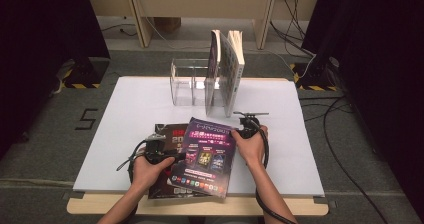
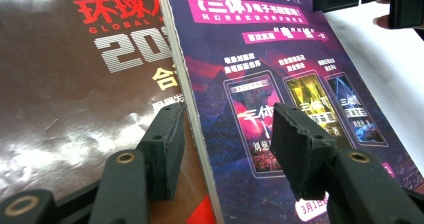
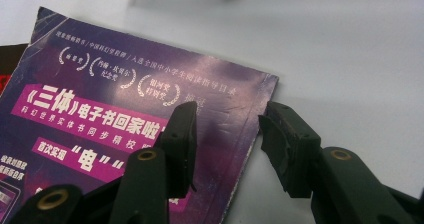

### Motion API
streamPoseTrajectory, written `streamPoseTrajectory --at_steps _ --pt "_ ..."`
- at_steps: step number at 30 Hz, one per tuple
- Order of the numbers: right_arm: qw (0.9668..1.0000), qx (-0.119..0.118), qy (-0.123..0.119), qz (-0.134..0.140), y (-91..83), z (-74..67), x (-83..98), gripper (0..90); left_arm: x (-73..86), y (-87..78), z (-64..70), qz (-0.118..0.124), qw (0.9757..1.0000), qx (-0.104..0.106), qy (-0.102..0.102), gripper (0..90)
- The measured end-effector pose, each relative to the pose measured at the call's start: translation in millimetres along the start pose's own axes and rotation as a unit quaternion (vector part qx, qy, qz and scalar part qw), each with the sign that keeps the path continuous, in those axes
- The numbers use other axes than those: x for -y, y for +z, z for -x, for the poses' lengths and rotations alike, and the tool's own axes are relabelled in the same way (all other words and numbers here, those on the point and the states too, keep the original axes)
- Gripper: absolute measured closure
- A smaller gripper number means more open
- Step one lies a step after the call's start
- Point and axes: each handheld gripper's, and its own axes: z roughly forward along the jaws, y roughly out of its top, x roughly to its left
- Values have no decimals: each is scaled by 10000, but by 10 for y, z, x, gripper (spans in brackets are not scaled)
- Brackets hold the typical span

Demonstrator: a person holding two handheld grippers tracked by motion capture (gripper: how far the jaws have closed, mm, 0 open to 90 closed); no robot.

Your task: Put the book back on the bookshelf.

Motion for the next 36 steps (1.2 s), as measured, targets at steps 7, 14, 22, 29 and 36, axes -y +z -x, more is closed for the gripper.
streamPoseTrajectory --at_steps 7,14,22,29,36 --pt "10000 -46 35 43 3 -6 16 554 -25 16 12 -105 9999 53 -97 468" --pt "9999 -3 66 96 11 -41 33 558 -18 -4 29 -175 9995 110 -227 492" --pt "10000 -26 -23 76 34 -140 60 561 46 -65 46 -136 9997 33 -190 493" --pt "9997 -196 -143 -76 51 -289 102 567 59 -140 47 -144 9997 -206 25 484" --pt "9982 -332 -467 -199 97 -329 -54 539 39 -137 18 -129 9994 -322 60 481"
